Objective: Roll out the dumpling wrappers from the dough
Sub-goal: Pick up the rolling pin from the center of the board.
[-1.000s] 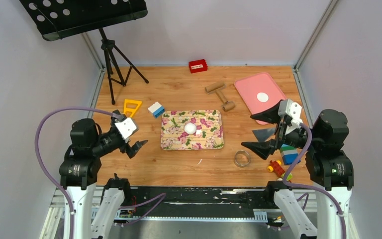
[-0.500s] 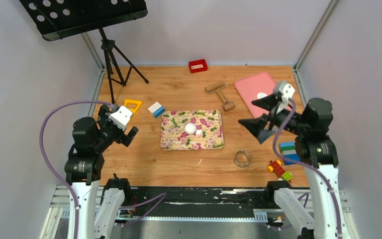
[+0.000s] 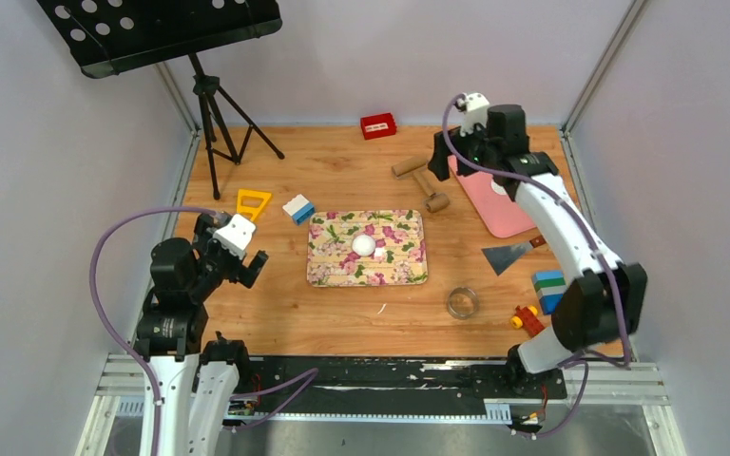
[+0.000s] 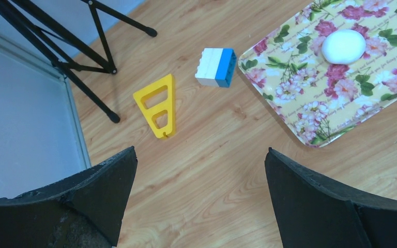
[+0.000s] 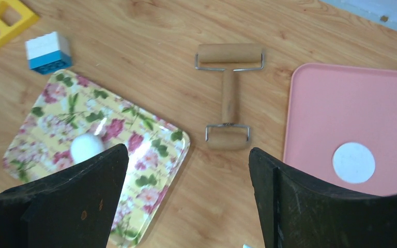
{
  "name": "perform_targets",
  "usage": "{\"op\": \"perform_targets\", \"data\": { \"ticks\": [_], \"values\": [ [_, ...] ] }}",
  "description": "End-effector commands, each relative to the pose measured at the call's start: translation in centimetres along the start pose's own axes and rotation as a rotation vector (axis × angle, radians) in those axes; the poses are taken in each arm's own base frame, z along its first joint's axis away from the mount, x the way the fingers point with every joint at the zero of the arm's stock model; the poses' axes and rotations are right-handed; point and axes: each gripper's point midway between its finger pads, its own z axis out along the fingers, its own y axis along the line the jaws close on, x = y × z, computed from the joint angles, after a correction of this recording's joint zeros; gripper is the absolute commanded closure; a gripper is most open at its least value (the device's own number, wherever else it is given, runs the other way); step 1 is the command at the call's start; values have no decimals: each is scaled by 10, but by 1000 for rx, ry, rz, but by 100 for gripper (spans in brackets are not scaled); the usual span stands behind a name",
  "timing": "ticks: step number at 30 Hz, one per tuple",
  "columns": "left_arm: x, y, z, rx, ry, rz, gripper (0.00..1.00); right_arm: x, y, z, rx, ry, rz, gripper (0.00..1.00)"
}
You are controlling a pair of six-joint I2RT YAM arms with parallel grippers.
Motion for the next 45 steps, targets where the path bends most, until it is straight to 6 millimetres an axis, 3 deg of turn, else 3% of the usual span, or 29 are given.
{"op": "perform_targets", "data": {
  "ticks": [1, 7, 13, 20, 25, 34, 39, 42, 45],
  "values": [
    [-3, -3, 6, 17, -37, -17, 0, -21, -25, 49, 119, 10, -114, 13],
    [1, -5, 9, 31, -36, -24, 0, 16, -27, 112, 88, 158, -239, 14],
    [4, -7, 13, 46, -26, -35, 0, 62, -49, 162, 131, 289, -296, 15],
    [4, -6, 14, 46, -24, -44, 0, 98, -63, 193, 144, 377, -307, 18],
    [5, -5, 14, 42, -23, -49, 0, 116, -77, 203, 200, 429, -321, 24],
    [4, -5, 13, 38, -31, -46, 0, 143, -75, 207, 160, 480, -323, 48],
    [2, -2, 13, 22, -36, -46, 0, 143, -69, 207, 120, 475, -328, 74],
    [-3, 2, 13, 12, -49, -43, 0, 134, -81, 203, 190, 472, -346, 98],
    [-12, 12, 13, -15, -54, -36, 0, 112, -86, 193, 231, 437, -375, 100]
  ]
}}
